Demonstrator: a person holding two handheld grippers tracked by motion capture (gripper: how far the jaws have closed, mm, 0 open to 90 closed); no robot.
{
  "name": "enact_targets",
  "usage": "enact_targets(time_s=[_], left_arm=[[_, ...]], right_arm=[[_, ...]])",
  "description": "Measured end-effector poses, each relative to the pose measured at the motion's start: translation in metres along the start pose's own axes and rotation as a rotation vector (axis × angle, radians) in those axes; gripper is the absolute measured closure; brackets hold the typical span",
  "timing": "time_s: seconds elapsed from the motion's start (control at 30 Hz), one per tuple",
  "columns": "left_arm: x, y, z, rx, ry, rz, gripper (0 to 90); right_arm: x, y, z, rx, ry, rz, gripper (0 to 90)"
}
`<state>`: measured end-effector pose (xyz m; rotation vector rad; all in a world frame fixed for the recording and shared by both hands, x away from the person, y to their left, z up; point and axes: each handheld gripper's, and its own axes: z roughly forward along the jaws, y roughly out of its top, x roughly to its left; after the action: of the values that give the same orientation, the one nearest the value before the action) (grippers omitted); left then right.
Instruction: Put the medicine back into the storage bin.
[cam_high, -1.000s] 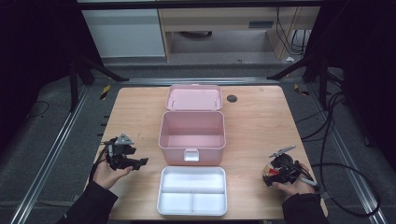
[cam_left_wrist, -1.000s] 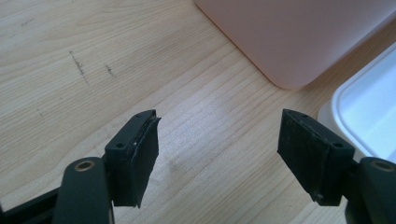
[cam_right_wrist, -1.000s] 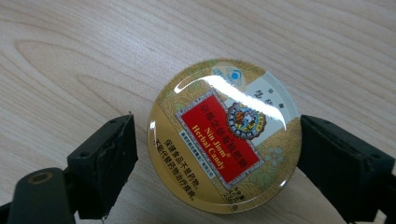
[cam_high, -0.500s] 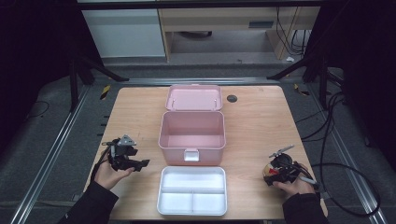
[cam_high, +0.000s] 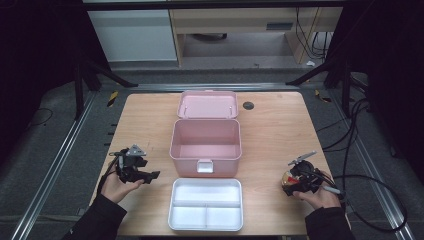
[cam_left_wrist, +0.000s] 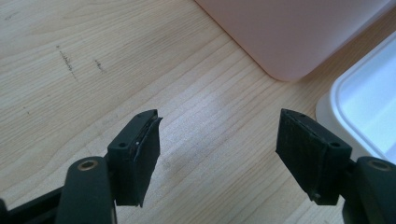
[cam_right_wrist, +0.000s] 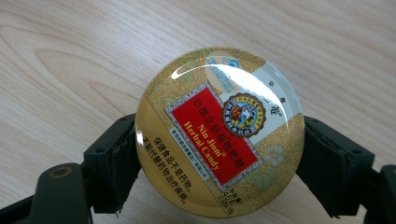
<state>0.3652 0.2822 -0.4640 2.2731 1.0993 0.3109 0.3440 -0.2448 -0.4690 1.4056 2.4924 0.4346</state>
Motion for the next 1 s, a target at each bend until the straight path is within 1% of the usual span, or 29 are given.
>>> enact_targets(time_s=[0.03, 0.07, 0.1, 0.23, 0.37, 0.43, 0.47, 0.5, 0.57, 0.63, 0.67, 0.7, 0.83, 0.87, 0.9, 0.93, 0.97, 1.0], left_arm=[[0.0, 0.0, 0.0, -0.001, -0.001, -0.001, 30.0], [0.0, 0.0, 0.0, -0.001, -0.001, -0.001, 30.1], [0.001, 0.0, -0.001, -0.002, 0.001, -0.004, 30.1], [0.002, 0.0, -0.002, -0.005, 0.002, -0.005, 30.1], [0.002, 0.0, -0.003, -0.009, 0.008, -0.008, 30.3], [0.003, 0.0, -0.003, -0.008, 0.009, -0.012, 29.9], [0.003, 0.0, -0.003, -0.008, 0.009, -0.012, 29.5], [0.004, 0.0, -0.003, -0.009, 0.01, -0.015, 29.3], [0.004, -0.001, -0.004, -0.01, 0.011, -0.016, 29.3], [0.005, -0.001, -0.004, -0.012, 0.012, -0.02, 29.3], [0.005, -0.001, -0.004, -0.012, 0.012, -0.02, 29.3], [0.005, -0.001, -0.004, -0.012, 0.013, -0.019, 29.3], [0.005, -0.001, -0.004, -0.014, 0.013, -0.02, 29.3], [0.005, -0.001, -0.004, -0.014, 0.013, -0.02, 29.3], [0.005, -0.001, -0.004, -0.011, 0.013, -0.019, 29.3], [0.005, -0.001, -0.004, -0.011, 0.013, -0.019, 29.3], [0.005, -0.001, -0.004, -0.012, 0.013, -0.021, 29.3], [0.005, -0.001, -0.004, -0.012, 0.013, -0.021, 29.3]], right_arm=[[0.0, 0.002, -0.004, -0.012, 0.0, 0.003, 20.5], [0.0, 0.002, -0.004, -0.012, 0.0, 0.003, 20.5], [0.0, 0.004, -0.007, -0.022, 0.001, -0.008, 20.5], [0.001, 0.006, -0.01, -0.028, 0.013, -0.014, 20.5], [0.001, 0.014, -0.018, -0.059, 0.023, -0.021, 20.5], [0.001, 0.02, -0.023, -0.075, 0.017, -0.026, 20.5], [0.001, 0.02, -0.023, -0.075, 0.017, -0.026, 20.5], [0.003, 0.027, -0.028, -0.095, 0.012, -0.035, 20.5], [0.004, 0.03, -0.03, -0.103, 0.012, -0.038, 20.5], [0.007, 0.042, -0.04, -0.131, 0.014, -0.058, 20.5], [0.007, 0.042, -0.04, -0.131, 0.014, -0.058, 20.5], [0.009, 0.05, -0.047, -0.156, 0.015, -0.063, 20.6], [0.012, 0.066, -0.058, -0.184, 0.026, -0.076, 20.6], [0.012, 0.066, -0.058, -0.184, 0.026, -0.076, 20.6], [0.014, 0.073, -0.064, -0.194, 0.032, -0.09, 20.6], [0.014, 0.073, -0.064, -0.194, 0.032, -0.09, 20.6], [0.016, 0.081, -0.069, -0.204, 0.037, -0.099, 20.6], [0.016, 0.081, -0.069, -0.204, 0.037, -0.099, 20.6]])
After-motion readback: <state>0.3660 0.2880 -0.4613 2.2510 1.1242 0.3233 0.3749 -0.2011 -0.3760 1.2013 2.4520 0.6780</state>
